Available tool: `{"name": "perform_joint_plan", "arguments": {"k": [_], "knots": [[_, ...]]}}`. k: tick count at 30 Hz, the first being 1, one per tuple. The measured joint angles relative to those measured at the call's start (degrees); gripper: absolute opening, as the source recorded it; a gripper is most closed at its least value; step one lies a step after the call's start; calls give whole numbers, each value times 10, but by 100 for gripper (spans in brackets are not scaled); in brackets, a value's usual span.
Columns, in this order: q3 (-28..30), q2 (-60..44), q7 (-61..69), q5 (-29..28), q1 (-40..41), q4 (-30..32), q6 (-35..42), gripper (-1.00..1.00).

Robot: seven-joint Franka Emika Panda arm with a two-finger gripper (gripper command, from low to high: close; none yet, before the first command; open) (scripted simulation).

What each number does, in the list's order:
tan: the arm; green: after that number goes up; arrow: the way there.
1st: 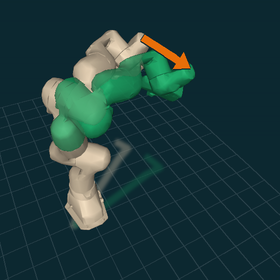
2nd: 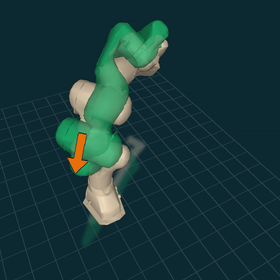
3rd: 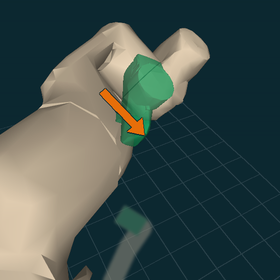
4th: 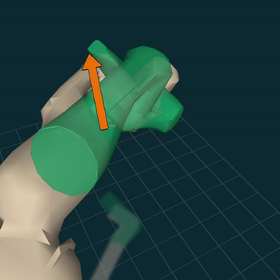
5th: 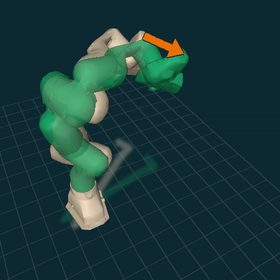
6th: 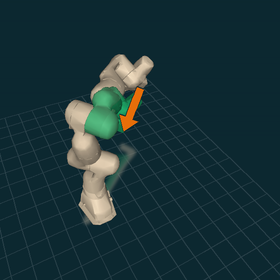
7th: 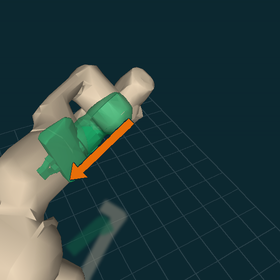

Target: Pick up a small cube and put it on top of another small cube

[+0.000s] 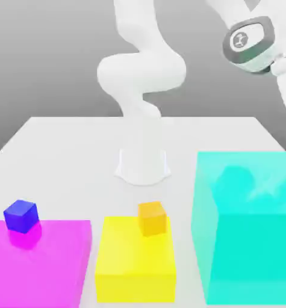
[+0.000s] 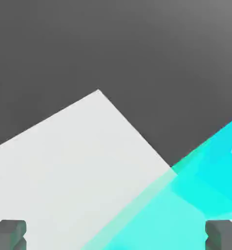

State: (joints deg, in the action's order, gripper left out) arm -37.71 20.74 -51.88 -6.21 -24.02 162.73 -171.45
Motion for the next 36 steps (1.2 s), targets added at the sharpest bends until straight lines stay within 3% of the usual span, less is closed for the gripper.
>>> {"name": "perform_joint_plan", "arguments": {"k": [5, 15, 17, 20, 23, 24, 30, 32, 36], "knots": [[-7, -88, -57, 66, -53, 54, -17, 0], [45, -164, -180, 142, 20, 66, 50, 0], [63, -199, -235, 74, 38, 62, 30, 0], [192, -264, -343, -75, -46, 48, -13, 0], [327, -324, -390, -136, -168, 34, -63, 0], [354, -340, -390, -135, -196, 32, -77, -100], [369, -348, -395, -139, -211, 30, -85, -100], [346, -329, -385, -128, -189, 34, -68, -100], [262, -252, -295, -7, -137, 52, -9, -100]]}}
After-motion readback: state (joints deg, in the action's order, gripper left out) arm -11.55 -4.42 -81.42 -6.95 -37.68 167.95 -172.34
